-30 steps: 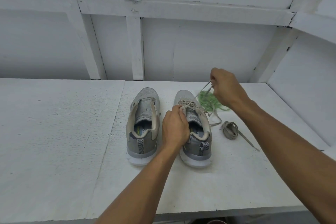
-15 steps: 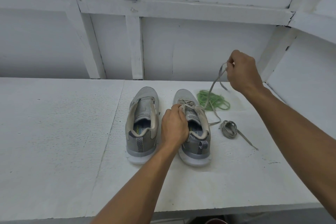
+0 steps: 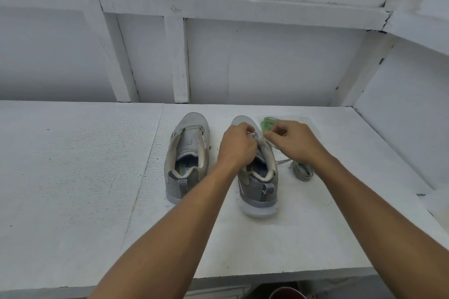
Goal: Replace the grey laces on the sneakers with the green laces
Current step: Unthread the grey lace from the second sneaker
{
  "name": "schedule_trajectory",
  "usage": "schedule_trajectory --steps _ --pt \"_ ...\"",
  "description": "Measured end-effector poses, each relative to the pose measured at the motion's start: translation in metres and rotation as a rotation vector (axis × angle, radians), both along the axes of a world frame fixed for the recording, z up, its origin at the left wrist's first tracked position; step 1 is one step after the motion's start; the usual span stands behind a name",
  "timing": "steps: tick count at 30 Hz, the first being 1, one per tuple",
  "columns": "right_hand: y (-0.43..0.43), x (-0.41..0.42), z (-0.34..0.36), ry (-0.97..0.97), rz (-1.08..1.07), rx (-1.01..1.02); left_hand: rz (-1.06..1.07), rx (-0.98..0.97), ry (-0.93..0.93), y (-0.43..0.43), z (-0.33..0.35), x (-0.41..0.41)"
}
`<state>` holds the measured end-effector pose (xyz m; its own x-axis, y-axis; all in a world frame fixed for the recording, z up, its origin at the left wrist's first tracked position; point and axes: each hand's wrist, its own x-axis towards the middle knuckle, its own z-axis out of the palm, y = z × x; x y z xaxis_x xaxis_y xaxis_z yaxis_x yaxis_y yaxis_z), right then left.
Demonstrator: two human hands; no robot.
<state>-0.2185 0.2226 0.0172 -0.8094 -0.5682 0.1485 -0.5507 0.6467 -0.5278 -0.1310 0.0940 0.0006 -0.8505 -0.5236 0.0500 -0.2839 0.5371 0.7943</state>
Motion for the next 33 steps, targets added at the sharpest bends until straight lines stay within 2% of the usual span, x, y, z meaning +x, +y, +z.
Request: schedule_trajectory --steps 4,9,13,19,21,24,26,29,33 --pt "0.001 0.015 -0.016 -0.101 -0.013 0.005 -0.057 -0.107 -0.134 -0.005 0.01 -0.01" --pt "-0.005 0.028 -0.035 -0.028 -0.109 -0.136 -0.17 -0.353 -0.244 -0.011 0.016 -0.025" --pt "-0.004 0.035 -0.041 -0.067 -0.209 -0.222 -0.231 -0.505 -0.293 -0.009 0.02 -0.032" --pt "-0.004 0.038 -0.044 -0.1 -0.237 -0.245 0.022 -0.371 -0.332 -0.028 0.027 -0.03" --pt "-0.004 0.039 -0.045 -0.107 -0.238 -0.247 -0.006 -0.371 -0.402 -0.032 0.031 -0.029" --pt "-0.004 0.039 -0.045 -0.106 -0.237 -0.244 -0.208 -0.372 -0.362 -0.026 0.036 -0.036" --pt "-0.004 0.038 -0.044 -0.102 -0.242 -0.24 -0.323 -0.484 -0.38 -0.018 0.036 -0.039" --pt "-0.005 0.038 -0.047 -0.094 -0.24 -0.252 -0.338 -0.647 -0.425 -0.011 0.026 -0.04" --pt "-0.004 0.037 -0.05 -0.095 -0.25 -0.266 -0.254 -0.691 -0.363 -0.022 0.036 -0.038"
